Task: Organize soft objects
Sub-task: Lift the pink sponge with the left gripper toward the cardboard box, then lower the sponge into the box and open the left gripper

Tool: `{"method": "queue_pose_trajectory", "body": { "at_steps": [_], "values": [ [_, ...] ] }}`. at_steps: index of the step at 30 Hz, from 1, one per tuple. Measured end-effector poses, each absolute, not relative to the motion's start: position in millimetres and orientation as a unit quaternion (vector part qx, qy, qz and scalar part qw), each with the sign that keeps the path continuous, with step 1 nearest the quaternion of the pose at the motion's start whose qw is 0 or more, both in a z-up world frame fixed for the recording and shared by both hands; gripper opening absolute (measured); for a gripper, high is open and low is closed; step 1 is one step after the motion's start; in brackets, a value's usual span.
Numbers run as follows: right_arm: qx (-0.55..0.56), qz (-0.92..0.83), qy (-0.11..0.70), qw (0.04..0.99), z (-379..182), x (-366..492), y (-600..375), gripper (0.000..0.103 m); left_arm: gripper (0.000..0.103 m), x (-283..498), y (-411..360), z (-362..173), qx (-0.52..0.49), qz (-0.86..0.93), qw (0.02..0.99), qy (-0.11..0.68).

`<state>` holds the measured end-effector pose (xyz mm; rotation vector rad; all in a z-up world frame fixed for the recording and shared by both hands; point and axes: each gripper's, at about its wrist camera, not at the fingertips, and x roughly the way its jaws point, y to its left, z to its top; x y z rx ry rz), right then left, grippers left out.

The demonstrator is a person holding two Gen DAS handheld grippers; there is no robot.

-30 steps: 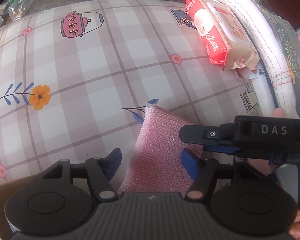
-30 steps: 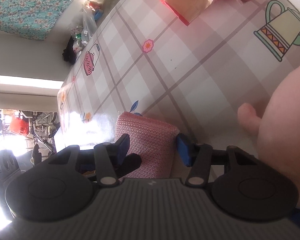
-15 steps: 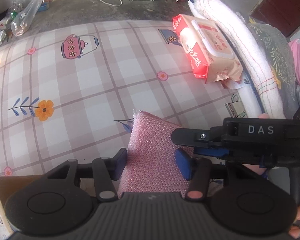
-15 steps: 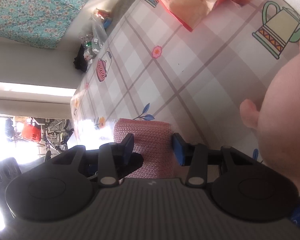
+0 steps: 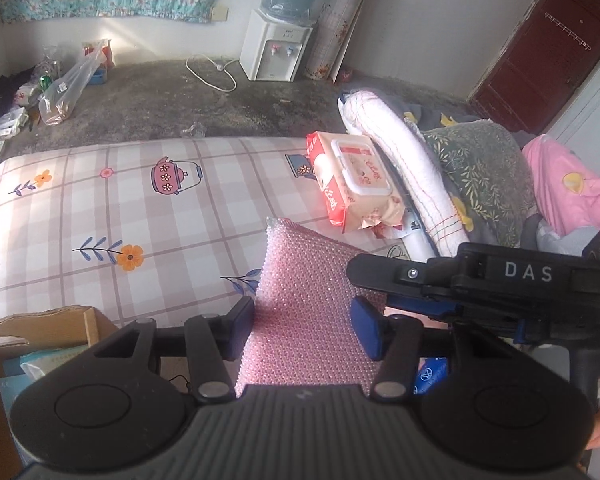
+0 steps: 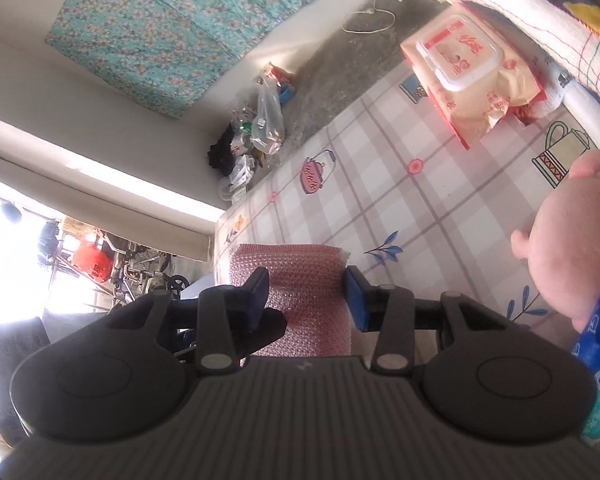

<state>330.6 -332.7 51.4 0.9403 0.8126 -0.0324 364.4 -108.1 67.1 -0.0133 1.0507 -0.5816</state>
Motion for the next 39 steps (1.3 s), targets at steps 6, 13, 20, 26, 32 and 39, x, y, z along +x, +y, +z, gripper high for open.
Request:
{"method": "queue_pose_trajectory", "body": {
  "at_steps": [6, 13, 20, 26, 32, 39],
  "values": [
    [0.414, 0.017, 0.377, 0.828, 90, 304, -280, 0.040, 0.054, 330, -59, 97, -0.030, -0.260, 0.842, 0.472],
    [0.387, 0.083, 0.401, 0.826, 110, 315, -191, 0.041, 0.054, 297, 24, 117, -0.048, -0.198, 0.866, 0.457],
    [0.378, 0.139, 0.468, 0.787, 85, 363, -91, 0.041, 0.054, 295, 119, 94, -0.076, -0.114, 0.870, 0.474],
    [0.381, 0.149, 0.531, 0.742, 29, 413, -25, 0.042, 0.054, 317, 178, 48, -0.092, -0.054, 0.856, 0.506],
    [0.386, 0.139, 0.568, 0.714, -22, 460, 3, 0.042, 0.054, 351, 208, 2, -0.099, -0.024, 0.838, 0.536],
    [0.395, 0.130, 0.575, 0.705, -61, 487, 14, 0.042, 0.067, 368, 195, -13, -0.037, -0.013, 0.847, 0.530]
  ]
}}
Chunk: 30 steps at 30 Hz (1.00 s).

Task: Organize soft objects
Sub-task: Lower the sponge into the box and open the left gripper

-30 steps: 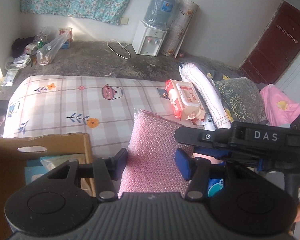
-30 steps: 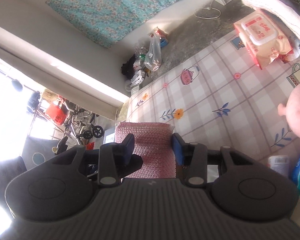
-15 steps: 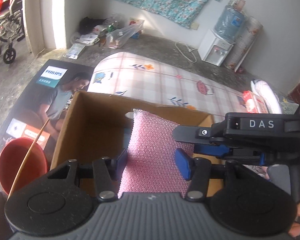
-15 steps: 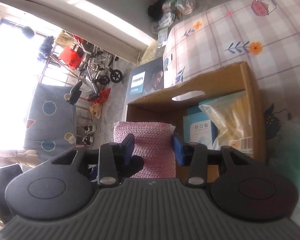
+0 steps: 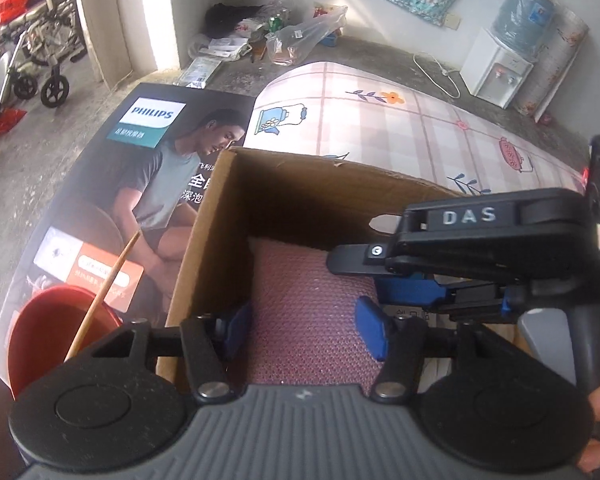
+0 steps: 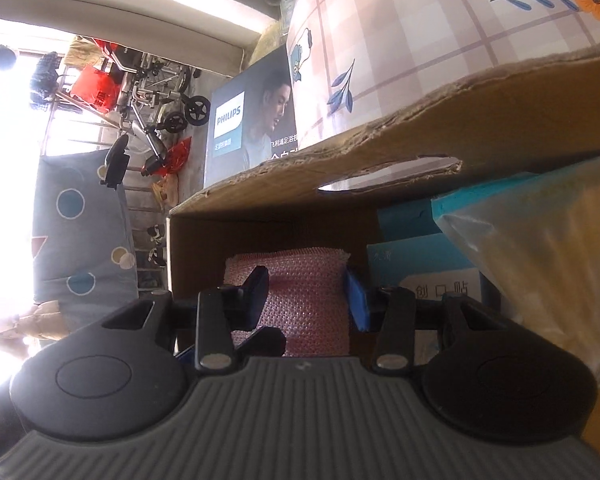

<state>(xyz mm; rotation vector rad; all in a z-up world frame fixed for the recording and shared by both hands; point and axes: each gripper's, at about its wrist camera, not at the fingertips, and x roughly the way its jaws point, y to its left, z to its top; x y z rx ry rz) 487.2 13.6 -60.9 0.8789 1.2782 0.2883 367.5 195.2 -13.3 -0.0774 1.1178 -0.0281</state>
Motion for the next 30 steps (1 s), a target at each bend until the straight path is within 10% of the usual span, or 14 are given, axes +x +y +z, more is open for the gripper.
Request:
{"method": "queue_pose_trajectory", "body": {
  "at_steps": [16, 30],
  "values": [
    [0.385, 0.149, 0.515, 0.751, -8, 453, -17, 0.042, 0.077, 330, 177, 31, -0.014, -0.022, 0.873, 0.487],
    [0.421, 0.177, 0.356, 0.815, 88, 260, -143, 0.047, 0.084, 226, 79, 95, 0.007, -0.159, 0.905, 0.395]
  ]
}}
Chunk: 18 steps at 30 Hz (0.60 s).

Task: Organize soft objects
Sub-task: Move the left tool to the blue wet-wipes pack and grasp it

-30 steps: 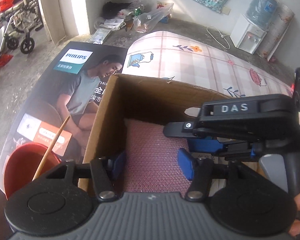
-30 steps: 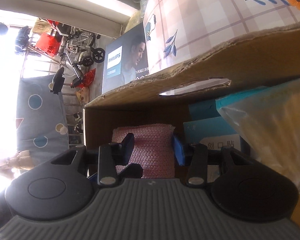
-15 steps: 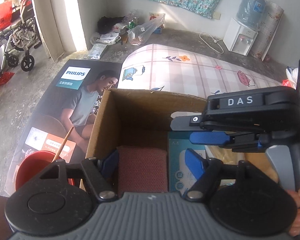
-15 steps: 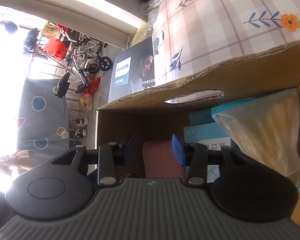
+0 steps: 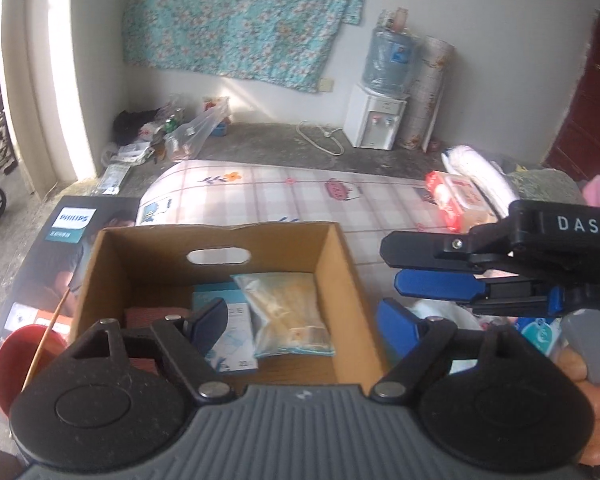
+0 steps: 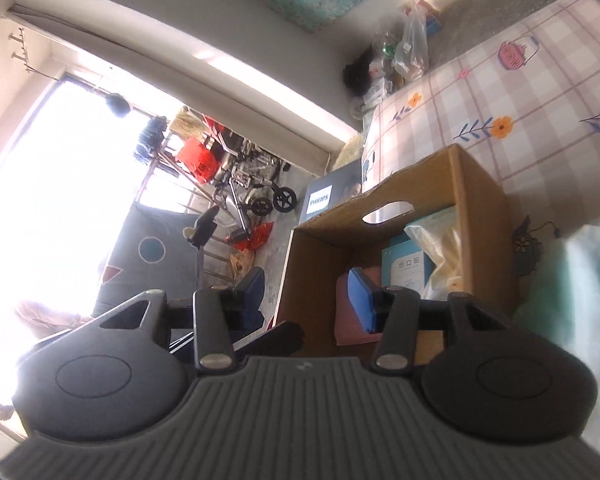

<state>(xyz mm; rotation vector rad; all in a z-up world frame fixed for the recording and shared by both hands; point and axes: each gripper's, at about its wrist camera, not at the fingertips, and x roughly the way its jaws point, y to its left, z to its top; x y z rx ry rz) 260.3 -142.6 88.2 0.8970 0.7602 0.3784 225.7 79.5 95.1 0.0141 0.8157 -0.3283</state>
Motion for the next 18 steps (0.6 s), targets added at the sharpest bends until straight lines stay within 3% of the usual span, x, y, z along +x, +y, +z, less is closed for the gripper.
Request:
{"method": "queue_pose_trajectory", "body": {
  "at_steps": [10, 18],
  "values": [
    [0.375, -0.024, 0.260, 0.890, 63, 100, -256, 0.050, 0.086, 188, -68, 64, 0.131, -0.312, 0.870, 0.359],
    [0.366, -0.134, 0.276, 0.879, 14, 75, -330, 0.054, 0.087, 175, -172, 15, 0.226, -0.416, 0.810, 0.346]
  ]
}}
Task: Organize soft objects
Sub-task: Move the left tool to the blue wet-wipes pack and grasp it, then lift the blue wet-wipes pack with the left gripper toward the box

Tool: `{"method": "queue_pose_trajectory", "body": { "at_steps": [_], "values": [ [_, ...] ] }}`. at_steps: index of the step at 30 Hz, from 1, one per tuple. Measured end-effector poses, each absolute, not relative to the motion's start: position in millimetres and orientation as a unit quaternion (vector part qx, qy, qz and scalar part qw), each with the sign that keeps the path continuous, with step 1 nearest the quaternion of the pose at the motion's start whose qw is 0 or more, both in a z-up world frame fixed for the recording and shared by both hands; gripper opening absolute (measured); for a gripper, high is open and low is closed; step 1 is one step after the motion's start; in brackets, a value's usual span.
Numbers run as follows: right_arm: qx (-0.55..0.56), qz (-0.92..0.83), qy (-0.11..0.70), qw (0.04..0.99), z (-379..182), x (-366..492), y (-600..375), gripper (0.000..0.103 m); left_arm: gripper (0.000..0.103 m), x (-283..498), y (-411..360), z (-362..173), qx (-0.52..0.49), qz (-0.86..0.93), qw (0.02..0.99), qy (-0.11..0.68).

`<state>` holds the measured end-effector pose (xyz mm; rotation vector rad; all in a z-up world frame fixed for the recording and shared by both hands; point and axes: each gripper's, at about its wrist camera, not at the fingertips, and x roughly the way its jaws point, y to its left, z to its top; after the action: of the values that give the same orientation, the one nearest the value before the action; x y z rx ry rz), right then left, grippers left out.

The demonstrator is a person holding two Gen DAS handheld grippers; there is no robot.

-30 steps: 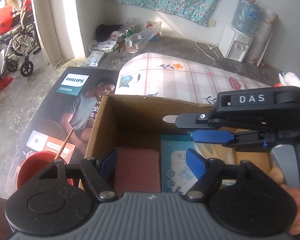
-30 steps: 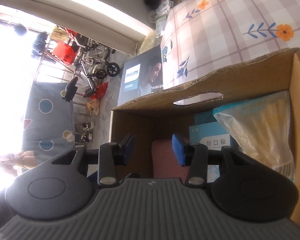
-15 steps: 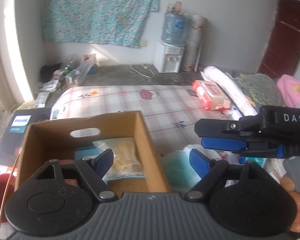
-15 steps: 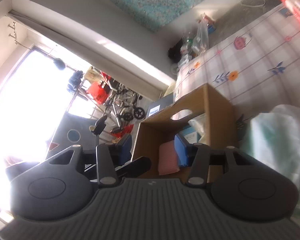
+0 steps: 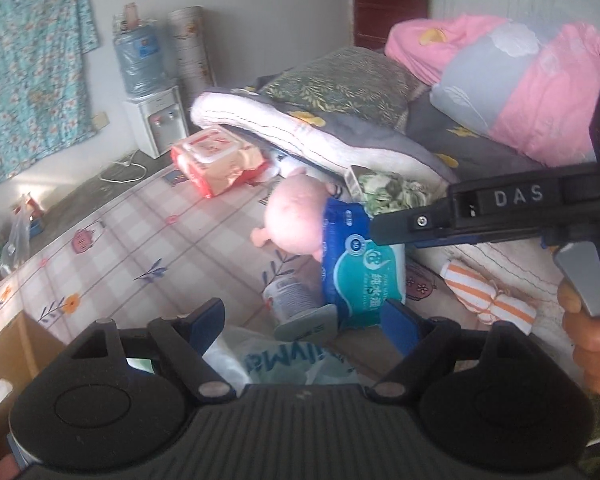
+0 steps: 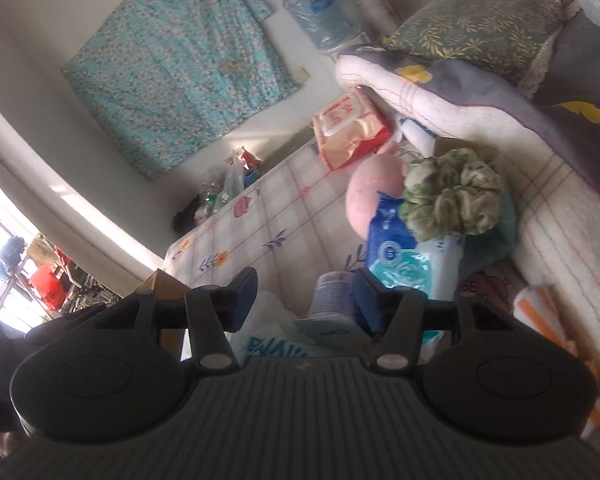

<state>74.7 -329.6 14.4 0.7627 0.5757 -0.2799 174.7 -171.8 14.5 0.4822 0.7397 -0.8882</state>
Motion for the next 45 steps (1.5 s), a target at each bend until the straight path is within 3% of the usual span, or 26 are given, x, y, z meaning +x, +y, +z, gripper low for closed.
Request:
{"method": "queue_pose_trajectory", "body": {
  "at_steps": [12, 26, 29, 32, 45],
  "values": [
    [0.374, -0.182, 0.346, 0.841, -40, 119, -392, 0.059, 0.092, 221, -258, -42, 0.237, -0.463, 0.743, 0.420],
    [0.398, -0.175, 0.369, 0.822, -66, 146, -407, 0.059, 0.093, 241, -294, -73, 0.242, -0.461, 0.719, 0.461],
    [0.408, -0.169, 0.365, 0.819, -71, 148, -409, 0.059, 0.092, 241, -297, -74, 0.240, -0.459, 0.719, 0.464],
    [0.419, -0.165, 0.359, 0.817, -74, 149, -410, 0.056, 0.082, 240, -299, -72, 0.223, -0.461, 0.719, 0.471],
    [0.447, -0.144, 0.299, 0.830, -38, 131, -404, 0.055, 0.080, 226, -290, -28, 0.194, -0.431, 0.759, 0.449]
  ]
}}
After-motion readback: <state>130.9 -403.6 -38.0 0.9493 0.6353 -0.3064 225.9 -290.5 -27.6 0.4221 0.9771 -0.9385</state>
